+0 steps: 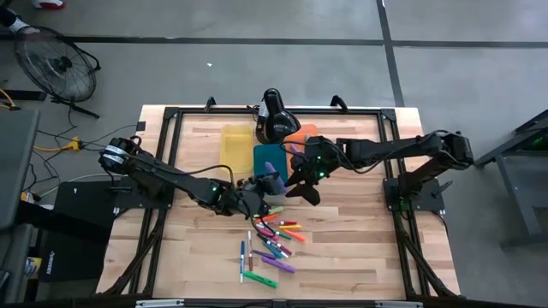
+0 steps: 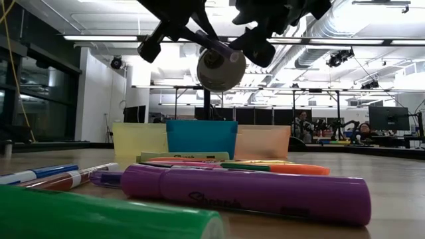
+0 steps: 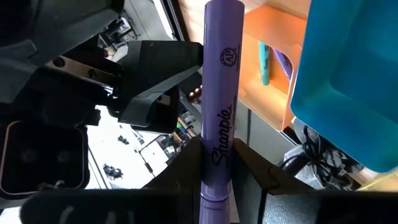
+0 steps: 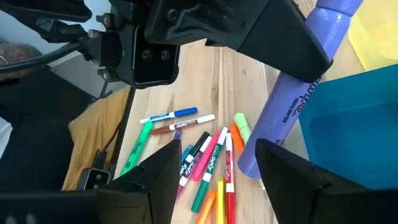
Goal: Pick & Place Markers
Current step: Put the violet highlighter into the orange bin
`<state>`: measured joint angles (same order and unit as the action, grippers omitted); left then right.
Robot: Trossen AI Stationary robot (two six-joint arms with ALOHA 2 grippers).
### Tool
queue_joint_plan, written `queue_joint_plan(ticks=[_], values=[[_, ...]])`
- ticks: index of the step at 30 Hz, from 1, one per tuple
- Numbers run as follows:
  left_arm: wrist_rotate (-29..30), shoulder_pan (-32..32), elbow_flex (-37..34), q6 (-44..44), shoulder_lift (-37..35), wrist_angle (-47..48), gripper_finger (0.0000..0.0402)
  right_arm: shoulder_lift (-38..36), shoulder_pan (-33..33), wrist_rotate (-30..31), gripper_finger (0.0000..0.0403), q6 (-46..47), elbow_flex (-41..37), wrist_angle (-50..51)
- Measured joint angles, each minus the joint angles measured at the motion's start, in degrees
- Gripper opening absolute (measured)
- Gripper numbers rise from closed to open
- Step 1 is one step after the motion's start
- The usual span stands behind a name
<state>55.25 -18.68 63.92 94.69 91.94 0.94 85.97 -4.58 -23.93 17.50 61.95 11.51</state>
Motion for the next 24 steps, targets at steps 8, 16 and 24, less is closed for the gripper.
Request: queue_joint_plan(ticks=[8,16,24], values=[[0.47,0.04,0.02,-2.94,0.00,1.76,0.0053,0.09,-1.80,-2.90,0.0200,0.28,0.00,-0.39],[-0.46,-0.12,0.31,-5.67,-0.11,2.47,0.0053,0.26,-3.45,-2.16,0.0200,0.09,0.00,-0.03],[-0.44,0.02,0.28,-5.59,-0.11,2.90,0.0053,0.07,-3.87,-3.18,0.0200,0.44,0.00,0.20]])
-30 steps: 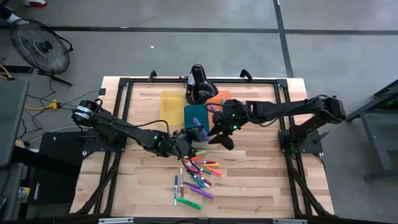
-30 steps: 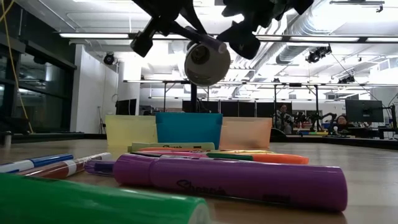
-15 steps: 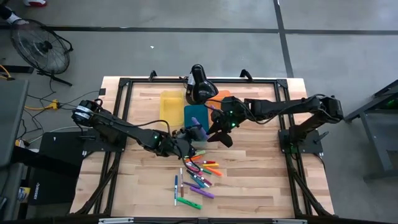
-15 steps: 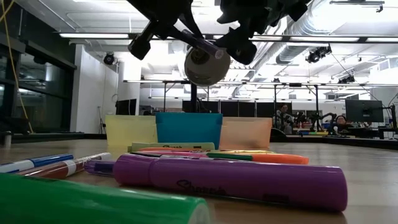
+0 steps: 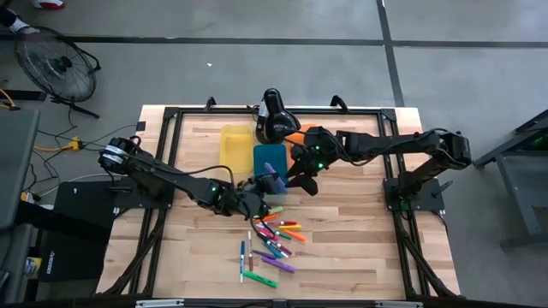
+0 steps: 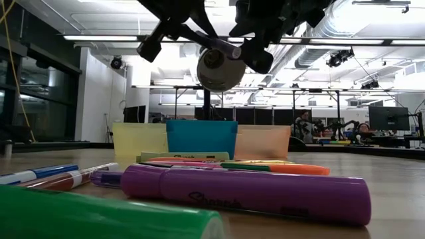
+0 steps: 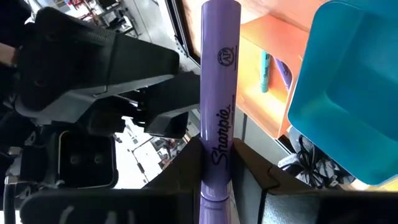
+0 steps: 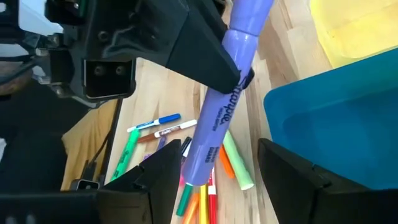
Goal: Pick & Place Markers
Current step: Put the violet highlighter into the orange bin
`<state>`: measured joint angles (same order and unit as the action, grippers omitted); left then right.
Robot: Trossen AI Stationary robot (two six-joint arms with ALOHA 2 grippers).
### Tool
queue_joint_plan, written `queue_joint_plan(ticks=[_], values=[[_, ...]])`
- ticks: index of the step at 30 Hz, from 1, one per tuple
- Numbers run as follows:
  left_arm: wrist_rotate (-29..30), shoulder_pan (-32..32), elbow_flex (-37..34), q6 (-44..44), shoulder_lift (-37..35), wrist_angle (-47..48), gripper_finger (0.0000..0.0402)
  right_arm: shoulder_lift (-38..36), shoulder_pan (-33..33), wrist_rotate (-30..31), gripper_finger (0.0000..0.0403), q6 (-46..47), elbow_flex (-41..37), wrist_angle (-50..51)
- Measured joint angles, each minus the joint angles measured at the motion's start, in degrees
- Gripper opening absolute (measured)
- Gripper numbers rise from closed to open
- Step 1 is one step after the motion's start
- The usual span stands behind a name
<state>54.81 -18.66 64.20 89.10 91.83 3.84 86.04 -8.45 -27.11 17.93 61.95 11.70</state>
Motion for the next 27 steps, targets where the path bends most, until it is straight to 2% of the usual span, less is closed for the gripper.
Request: queue_joint_plan(ticks=[17,22,27], values=[[0.00,1.14,-0.11,-0.60,0.07,0.21,0.0053,6.23,2.41,-0.44,0.0194,0.00,-0.02,-9.25],[0.31,1.12,-0.11,-1.14,0.09,0.24,0.0053,5.56,2.19,-0.28,0.0175,0.00,-0.02,-9.03],[-0.22,1.12,-0.11,-1.75,0.09,0.37,0.0053,5.44,1.84,-0.22,0.0138,-0.21,-0.02,-8.75]])
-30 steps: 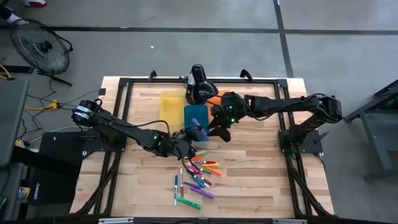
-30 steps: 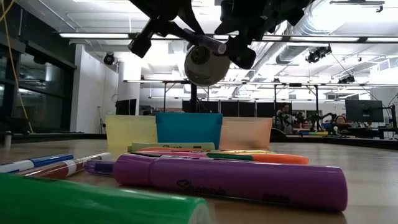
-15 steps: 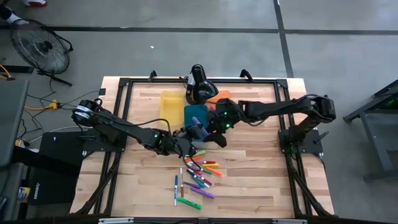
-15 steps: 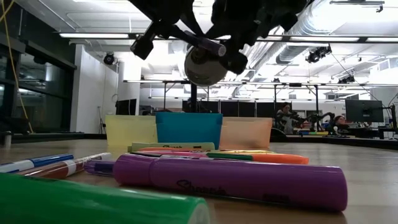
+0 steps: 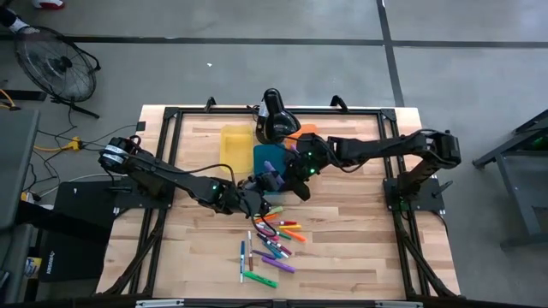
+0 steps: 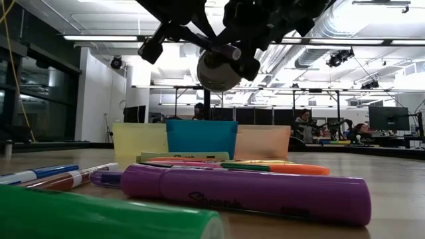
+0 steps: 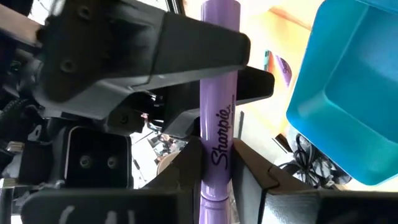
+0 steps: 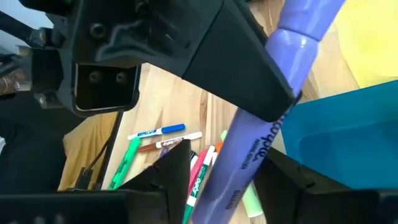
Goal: Pick & Place Markers
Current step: Put the violet highlighter into the orange bin
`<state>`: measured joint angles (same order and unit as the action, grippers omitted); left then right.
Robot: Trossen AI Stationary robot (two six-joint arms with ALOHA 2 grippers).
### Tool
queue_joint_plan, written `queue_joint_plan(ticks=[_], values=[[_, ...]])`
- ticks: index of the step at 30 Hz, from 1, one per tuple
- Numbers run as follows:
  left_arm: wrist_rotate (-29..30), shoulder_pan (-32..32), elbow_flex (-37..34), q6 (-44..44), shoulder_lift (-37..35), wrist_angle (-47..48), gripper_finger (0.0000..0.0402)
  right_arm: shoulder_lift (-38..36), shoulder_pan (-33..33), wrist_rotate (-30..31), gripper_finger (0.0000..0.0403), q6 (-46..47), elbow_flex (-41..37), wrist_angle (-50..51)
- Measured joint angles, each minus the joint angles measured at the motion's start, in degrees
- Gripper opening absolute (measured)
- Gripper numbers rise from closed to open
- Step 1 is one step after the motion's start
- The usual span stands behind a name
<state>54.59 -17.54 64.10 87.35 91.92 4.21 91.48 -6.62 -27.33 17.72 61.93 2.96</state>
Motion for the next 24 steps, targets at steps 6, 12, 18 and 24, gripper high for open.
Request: queue_joint_plan(ticks=[6,12,18,24], values=[[0.24,0.00,0.00,-0.19,0.00,0.34,0.0053,-0.02,-1.07,-0.13,0.0078,0.33,0.00,0.87],[0.24,0.00,0.00,-0.42,0.00,0.39,0.0061,-0.09,-1.77,-0.33,0.0063,-0.08,0.00,1.65],[0.18,0.02,0.00,-2.49,0.00,0.20,0.0172,-0.22,-1.57,-0.47,0.0063,-2.17,0.02,2.14],[9.80,0.02,-0.02,-5.69,0.00,-0.18,0.0220,-0.22,-1.59,0.05,0.0063,-1.46,0.02,4.46]])
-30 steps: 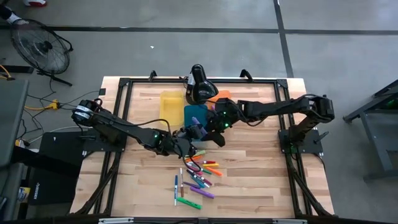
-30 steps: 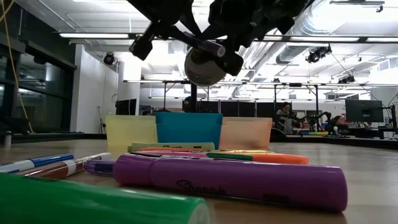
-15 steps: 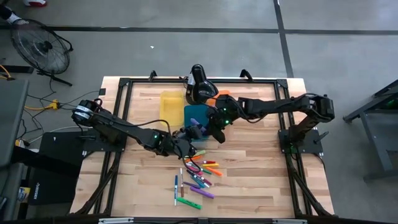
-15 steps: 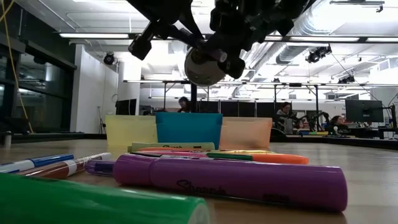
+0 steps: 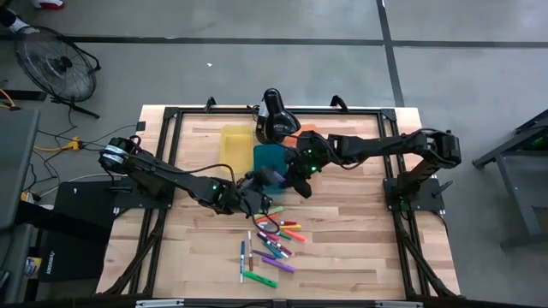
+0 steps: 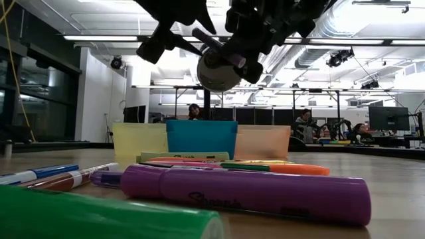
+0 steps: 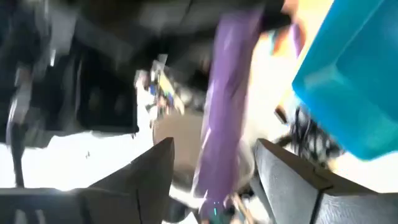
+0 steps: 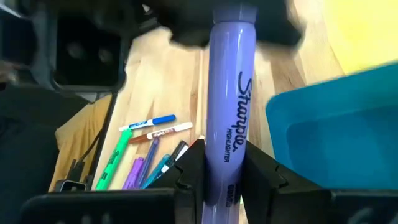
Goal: Pick & Place Markers
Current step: Put the violet highlighter into the orange bin
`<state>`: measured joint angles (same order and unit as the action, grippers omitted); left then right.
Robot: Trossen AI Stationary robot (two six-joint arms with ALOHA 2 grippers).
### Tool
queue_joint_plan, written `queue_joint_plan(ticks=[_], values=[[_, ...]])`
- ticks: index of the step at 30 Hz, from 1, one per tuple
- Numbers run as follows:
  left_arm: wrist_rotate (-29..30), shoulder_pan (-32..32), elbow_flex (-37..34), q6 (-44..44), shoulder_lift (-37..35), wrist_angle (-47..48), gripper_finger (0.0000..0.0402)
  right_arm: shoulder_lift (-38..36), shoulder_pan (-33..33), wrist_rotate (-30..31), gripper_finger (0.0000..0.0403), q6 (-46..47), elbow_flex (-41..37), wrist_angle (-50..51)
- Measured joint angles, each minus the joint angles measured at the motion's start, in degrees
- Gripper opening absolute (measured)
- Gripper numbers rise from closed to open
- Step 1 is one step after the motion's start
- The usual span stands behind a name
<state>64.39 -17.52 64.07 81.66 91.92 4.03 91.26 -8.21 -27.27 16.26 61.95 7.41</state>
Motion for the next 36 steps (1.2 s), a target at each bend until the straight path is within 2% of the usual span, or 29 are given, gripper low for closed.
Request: queue_joint_plan(ticks=[4,9,16,22,30,36], values=[[7.46,0.00,0.00,-4.67,0.00,0.19,0.0222,0.00,-0.04,1.64,0.0063,1.24,0.00,3.09],[13.59,0.02,-0.02,-11.71,0.00,4.15,0.0223,0.00,-0.54,5.99,0.0063,1.66,0.02,11.42],[14.58,-0.04,-0.09,-34.39,-2.79,24.38,0.0224,-0.51,-2.19,14.91,0.0063,2.92,0.02,23.14],[14.46,-0.11,-0.11,-56.47,-4.63,40.77,0.0224,-3.28,-7.45,20.11,0.0063,3.51,0.02,30.65],[14.09,-0.11,-0.02,-78.63,-4.61,55.27,0.0224,-4.30,-16.46,20.15,0.0063,9.38,0.02,30.61],[14.63,-0.11,-0.02,-86.32,-4.60,59.26,0.0224,-3.85,-20.46,15.16,0.0063,15.52,0.02,27.09]])
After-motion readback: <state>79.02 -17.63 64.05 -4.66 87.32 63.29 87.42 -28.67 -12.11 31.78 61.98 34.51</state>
